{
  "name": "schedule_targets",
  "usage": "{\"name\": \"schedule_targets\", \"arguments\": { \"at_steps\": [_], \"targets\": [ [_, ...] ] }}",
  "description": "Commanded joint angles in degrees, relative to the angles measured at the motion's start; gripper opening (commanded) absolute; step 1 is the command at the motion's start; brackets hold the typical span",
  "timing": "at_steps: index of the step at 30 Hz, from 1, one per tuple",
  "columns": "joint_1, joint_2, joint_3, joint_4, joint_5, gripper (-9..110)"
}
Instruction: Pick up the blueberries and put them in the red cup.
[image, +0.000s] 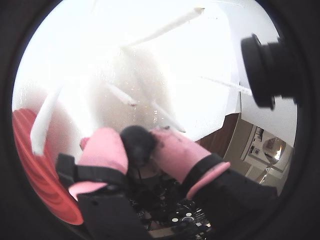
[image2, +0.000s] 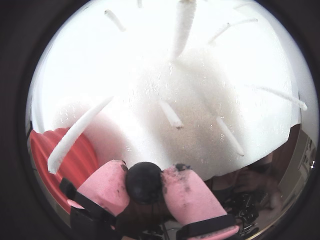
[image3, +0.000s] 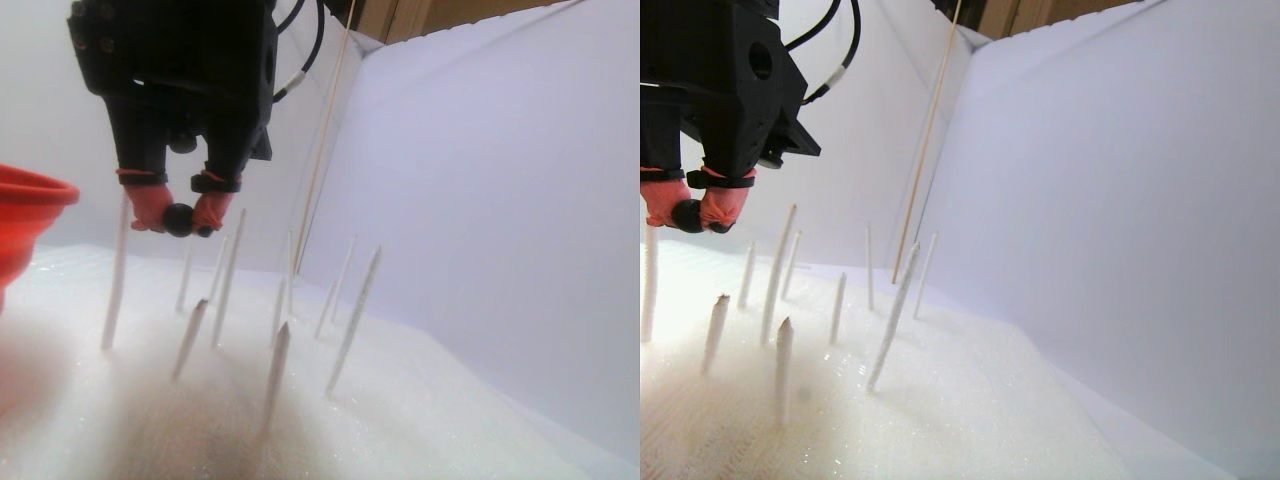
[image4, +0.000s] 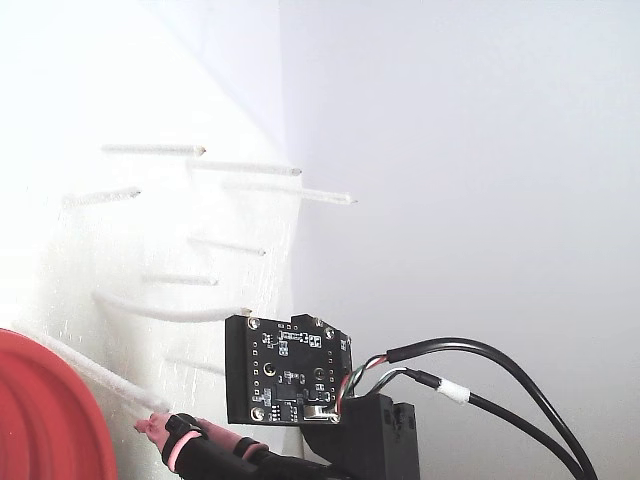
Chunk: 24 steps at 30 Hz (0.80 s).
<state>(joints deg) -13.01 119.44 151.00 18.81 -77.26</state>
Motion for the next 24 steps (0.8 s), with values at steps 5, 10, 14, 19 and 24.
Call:
{"name": "schedule_targets", "arguments": {
  "at_steps": [5,10,14,19,24],
  "targets": [
    [-1.8,9.3,-0.8,4.4,2.5,11],
    [-3.4,12.0,-1.4,6.8,4.0,11],
    [-4.3,12.9,-2.1,8.0,4.8,11],
    [-5.7,14.0,-2.9,9.1,5.9,11],
    [-7.4,15.5,-3.9,10.5,6.9,11]
  ]
}}
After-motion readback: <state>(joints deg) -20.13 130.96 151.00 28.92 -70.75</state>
